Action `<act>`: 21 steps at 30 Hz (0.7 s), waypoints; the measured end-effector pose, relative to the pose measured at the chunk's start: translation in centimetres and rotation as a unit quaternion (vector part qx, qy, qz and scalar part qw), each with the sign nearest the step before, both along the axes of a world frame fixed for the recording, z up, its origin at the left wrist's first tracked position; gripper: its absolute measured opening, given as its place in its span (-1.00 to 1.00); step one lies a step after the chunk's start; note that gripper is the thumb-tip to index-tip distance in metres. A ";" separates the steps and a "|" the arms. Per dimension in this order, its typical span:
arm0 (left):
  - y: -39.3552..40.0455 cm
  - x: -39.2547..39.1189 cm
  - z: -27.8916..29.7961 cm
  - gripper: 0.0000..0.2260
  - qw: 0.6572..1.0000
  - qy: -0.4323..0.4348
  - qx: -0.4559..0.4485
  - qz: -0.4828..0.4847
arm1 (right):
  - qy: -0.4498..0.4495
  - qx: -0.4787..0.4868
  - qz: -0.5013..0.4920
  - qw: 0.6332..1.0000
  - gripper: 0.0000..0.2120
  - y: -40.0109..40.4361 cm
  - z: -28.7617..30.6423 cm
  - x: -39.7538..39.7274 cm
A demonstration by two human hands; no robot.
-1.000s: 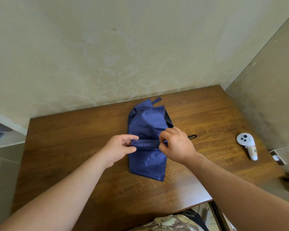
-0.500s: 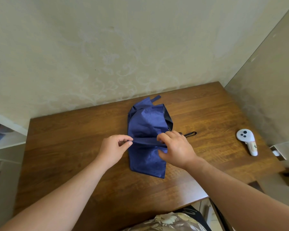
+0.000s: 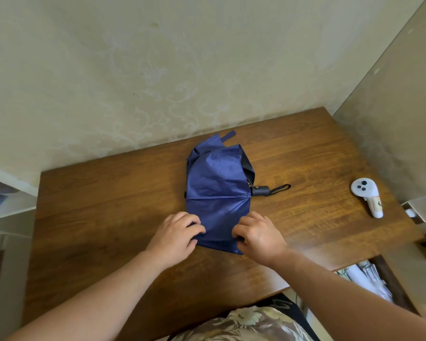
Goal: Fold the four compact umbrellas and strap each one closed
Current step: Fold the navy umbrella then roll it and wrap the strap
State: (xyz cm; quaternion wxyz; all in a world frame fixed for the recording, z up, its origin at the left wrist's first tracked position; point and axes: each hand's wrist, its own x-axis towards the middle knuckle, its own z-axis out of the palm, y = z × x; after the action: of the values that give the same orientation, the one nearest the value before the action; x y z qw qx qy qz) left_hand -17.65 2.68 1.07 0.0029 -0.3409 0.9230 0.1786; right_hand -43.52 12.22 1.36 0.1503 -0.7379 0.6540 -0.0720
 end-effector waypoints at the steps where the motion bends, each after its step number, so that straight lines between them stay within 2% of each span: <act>1: 0.2 0.0 -0.4 -0.68 1.000 -0.009 0.007 -0.004 | 0.004 0.015 0.000 1.000 -0.89 0.2 -0.4 0.1; 5: 0.5 -0.2 -1.6 -0.59 0.996 -0.074 0.049 -0.015 | 0.032 0.099 0.007 0.995 -0.85 0.7 -1.4 0.4; 9: 0.3 -1.1 -2.4 -0.66 0.996 -0.074 0.040 -0.011 | 0.026 0.195 0.023 0.980 -0.67 0.8 -1.4 0.1; 11: -0.5 -2.0 -2.8 -0.63 0.998 -0.064 0.015 -0.014 | 0.010 0.195 0.006 0.981 -0.67 0.5 -1.8 -0.1; 15: -1.6 -5.3 -3.3 -0.52 0.999 -0.038 -0.001 -0.013 | 0.005 0.104 -0.041 0.994 -0.68 -1.8 -2.7 -0.1; 17: -1.5 -7.1 -3.8 -0.49 0.998 -0.051 -0.004 -0.023 | 0.025 0.110 -0.036 0.993 -0.54 -3.2 -2.8 0.4; 21: -1.5 -7.8 -4.8 -0.35 0.987 -0.158 0.005 -0.041 | 0.104 0.243 -0.046 0.963 -0.10 -3.6 -3.4 0.3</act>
State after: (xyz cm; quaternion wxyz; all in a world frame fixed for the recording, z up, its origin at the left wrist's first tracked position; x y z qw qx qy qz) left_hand -25.44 1.17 -3.76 0.1577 -0.3269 0.9232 0.1264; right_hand -43.19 8.61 -2.06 0.2532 -0.6518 0.6968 0.1597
